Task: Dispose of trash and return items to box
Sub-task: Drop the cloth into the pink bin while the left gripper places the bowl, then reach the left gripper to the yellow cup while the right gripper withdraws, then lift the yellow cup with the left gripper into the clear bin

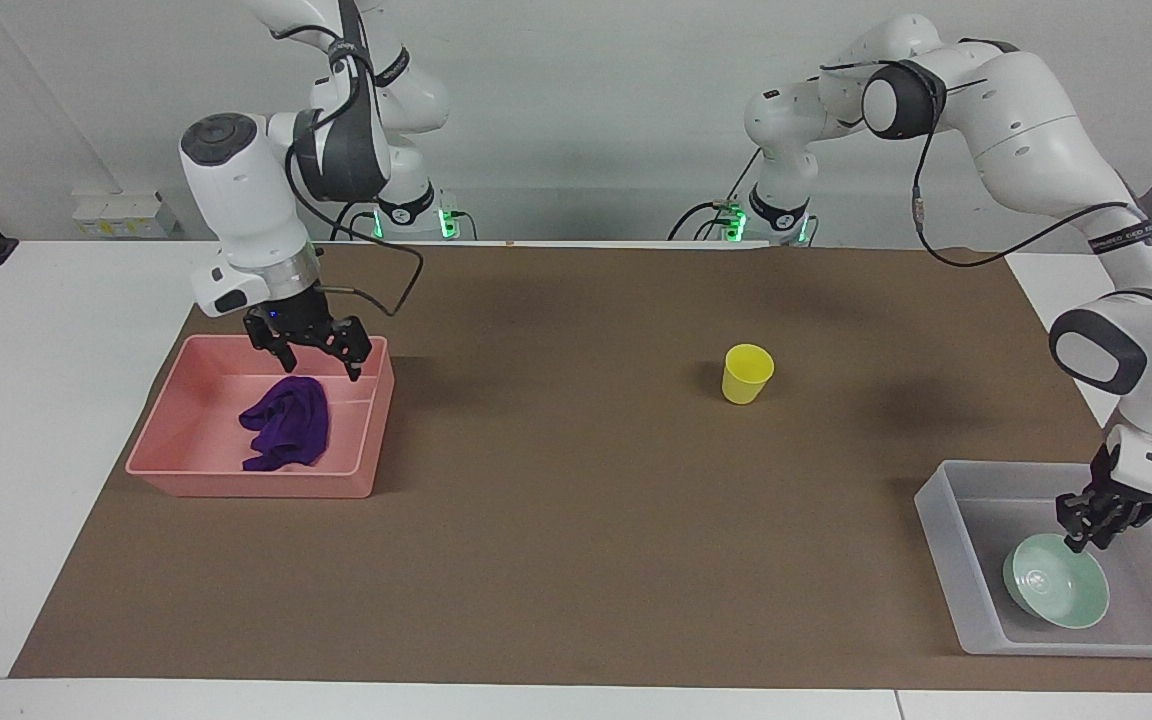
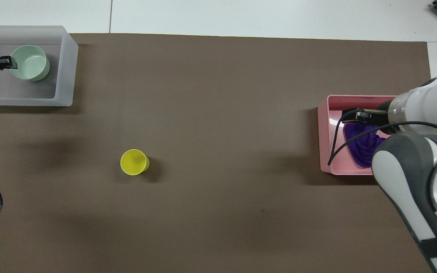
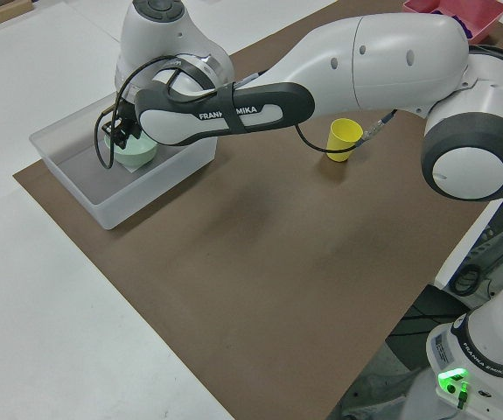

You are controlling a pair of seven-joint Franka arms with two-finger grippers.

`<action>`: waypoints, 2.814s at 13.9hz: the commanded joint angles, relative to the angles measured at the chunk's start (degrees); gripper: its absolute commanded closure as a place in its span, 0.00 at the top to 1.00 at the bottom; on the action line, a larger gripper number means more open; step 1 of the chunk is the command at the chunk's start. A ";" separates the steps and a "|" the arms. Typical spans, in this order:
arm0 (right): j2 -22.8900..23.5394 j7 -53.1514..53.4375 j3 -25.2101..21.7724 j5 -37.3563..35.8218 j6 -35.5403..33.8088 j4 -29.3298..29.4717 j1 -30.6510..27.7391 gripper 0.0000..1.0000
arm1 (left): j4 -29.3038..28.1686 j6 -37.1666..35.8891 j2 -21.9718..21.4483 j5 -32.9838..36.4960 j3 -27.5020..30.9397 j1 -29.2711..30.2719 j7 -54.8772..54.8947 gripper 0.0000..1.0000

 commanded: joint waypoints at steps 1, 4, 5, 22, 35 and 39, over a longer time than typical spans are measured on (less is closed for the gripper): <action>-0.31 0.54 0.46 -0.18 -9.77 8.55 -0.77 1.00 | -6.38 -6.26 -9.54 0.76 0.64 -3.47 0.30 0.87; -0.84 -0.08 0.29 -0.18 -19.53 16.65 -1.38 1.00 | -18.92 -6.98 -20.96 0.76 0.73 -8.39 -0.05 1.00; -1.19 -0.86 -0.23 -0.18 -22.52 18.59 -1.47 1.00 | -23.50 -7.59 -24.74 0.76 0.81 -10.58 -0.22 1.00; -9.80 -9.66 -1.82 -2.03 -23.17 9.73 -3.41 1.00 | -59.48 6.45 -39.37 0.93 0.46 -30.82 -16.04 0.18; -10.33 -9.31 -1.47 -2.47 -22.64 8.94 -3.40 1.00 | -34.03 0.49 -32.00 0.93 0.82 -16.77 -13.06 0.00; -10.33 -9.31 -1.38 -2.38 -22.73 8.94 -3.40 1.00 | -19.45 -0.30 -21.82 1.02 0.82 -9.39 -12.62 0.00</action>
